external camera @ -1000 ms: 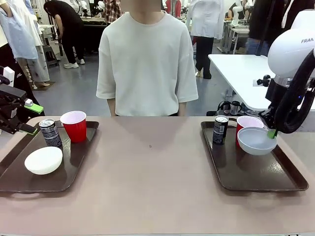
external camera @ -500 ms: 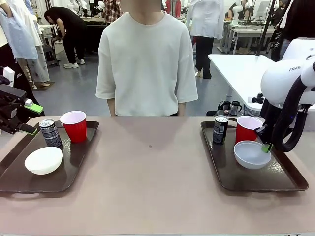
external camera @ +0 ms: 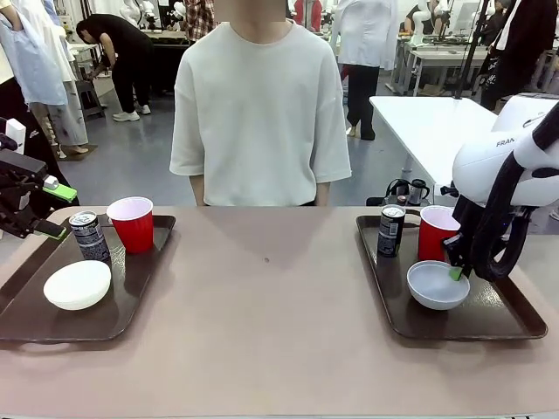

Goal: Prepare tableware on both trays.
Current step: Pick up a Picnic Bowl from the table and place it on a Handle tray.

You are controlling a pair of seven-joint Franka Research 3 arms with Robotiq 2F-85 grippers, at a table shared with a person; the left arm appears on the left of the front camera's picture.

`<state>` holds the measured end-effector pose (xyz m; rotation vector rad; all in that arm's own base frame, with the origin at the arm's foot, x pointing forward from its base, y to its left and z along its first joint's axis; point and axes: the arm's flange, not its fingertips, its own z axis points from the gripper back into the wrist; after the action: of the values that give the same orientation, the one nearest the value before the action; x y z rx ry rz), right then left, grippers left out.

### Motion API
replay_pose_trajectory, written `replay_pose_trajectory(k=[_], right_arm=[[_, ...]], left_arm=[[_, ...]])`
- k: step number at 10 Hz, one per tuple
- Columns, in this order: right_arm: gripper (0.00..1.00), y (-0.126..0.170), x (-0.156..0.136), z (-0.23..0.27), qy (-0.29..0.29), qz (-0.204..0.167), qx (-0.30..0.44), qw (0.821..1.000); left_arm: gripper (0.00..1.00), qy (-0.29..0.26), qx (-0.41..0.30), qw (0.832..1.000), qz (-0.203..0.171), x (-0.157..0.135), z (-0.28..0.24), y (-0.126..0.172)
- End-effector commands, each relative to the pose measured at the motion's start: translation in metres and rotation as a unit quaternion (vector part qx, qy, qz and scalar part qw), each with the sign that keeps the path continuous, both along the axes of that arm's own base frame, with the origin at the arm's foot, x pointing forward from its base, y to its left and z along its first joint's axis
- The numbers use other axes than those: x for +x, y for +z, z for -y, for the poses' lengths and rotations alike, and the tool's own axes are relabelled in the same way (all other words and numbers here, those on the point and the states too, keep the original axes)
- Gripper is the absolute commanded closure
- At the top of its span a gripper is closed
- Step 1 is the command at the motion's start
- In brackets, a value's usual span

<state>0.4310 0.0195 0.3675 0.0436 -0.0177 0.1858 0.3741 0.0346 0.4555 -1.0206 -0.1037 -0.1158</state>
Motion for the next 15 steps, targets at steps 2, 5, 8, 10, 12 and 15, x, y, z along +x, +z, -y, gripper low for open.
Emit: replay_pose_trajectory(k=[2, 5, 8, 10, 12, 15], right_arm=[[0.00, 0.014, -0.010, -0.010, -0.015, 0.020, 0.014, 1.000], [0.33, 0.048, -0.034, -0.031, -0.036, 0.047, 0.009, 0.998], [0.02, 0.074, -0.056, -0.057, -0.088, 0.036, 0.112, 0.989], [0.02, 0.087, -0.075, -0.065, -0.142, 0.035, 0.269, 0.952], [0.02, 0.096, -0.095, -0.054, -0.155, 0.062, 0.397, 0.902], [0.02, 0.120, -0.083, -0.055, -0.160, 0.037, 0.390, 0.906]], left_arm=[[0.00, -0.004, -0.010, 1.000, 0.012, -0.001, -0.001, -0.001], [0.00, -0.004, -0.010, 1.000, 0.012, -0.001, -0.001, -0.001], [0.00, -0.004, -0.010, 1.000, 0.012, -0.001, -0.001, -0.001], [0.00, -0.004, -0.010, 1.000, 0.012, -0.001, -0.001, -0.001], [0.00, -0.004, -0.010, 1.000, 0.012, -0.001, -0.001, -0.001], [0.00, -0.004, -0.010, 1.000, 0.012, -0.001, -0.001, -0.001]])
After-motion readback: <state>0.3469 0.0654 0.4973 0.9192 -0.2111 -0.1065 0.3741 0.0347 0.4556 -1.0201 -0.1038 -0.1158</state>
